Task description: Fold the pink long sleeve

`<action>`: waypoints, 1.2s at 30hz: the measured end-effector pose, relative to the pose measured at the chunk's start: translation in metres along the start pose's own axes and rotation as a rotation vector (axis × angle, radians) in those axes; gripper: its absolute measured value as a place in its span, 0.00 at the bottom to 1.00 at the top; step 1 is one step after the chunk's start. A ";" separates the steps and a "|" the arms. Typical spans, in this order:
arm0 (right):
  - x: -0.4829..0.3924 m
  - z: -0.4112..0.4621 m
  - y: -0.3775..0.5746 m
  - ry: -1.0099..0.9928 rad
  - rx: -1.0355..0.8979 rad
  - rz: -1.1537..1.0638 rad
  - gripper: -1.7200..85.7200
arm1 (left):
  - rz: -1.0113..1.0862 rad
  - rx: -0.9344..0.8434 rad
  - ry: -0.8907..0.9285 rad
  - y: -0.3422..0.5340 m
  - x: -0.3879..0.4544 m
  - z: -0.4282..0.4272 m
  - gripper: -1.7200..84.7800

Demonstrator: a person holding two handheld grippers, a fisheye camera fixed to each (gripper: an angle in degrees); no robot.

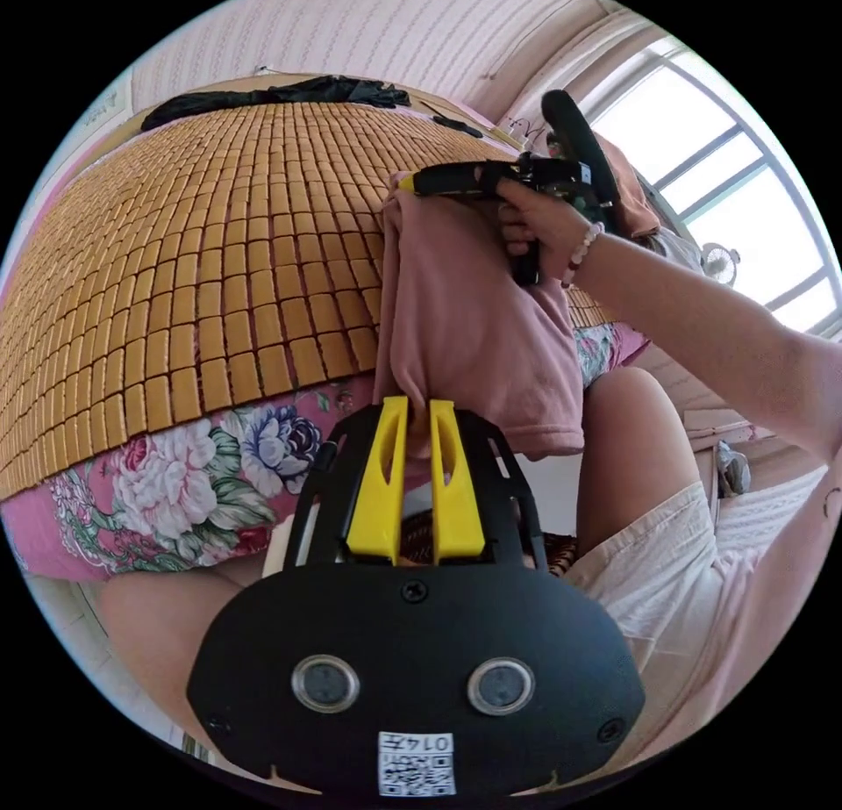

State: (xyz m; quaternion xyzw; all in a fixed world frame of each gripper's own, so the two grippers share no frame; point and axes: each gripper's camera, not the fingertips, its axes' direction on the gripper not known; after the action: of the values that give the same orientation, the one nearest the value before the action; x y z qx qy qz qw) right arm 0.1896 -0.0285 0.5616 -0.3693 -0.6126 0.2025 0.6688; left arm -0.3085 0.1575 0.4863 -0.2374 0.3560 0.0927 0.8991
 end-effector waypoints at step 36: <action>0.039 -0.202 0.211 -0.381 0.250 0.314 0.10 | 0.049 0.003 0.406 -0.101 0.010 0.111 0.10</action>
State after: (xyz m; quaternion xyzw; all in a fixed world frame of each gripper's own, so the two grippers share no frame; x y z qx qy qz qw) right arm 0.4298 0.0863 0.4360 -0.3296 -0.6326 0.4437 0.5424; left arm -0.2009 0.1247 0.5859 -0.2409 0.5359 0.0643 0.8066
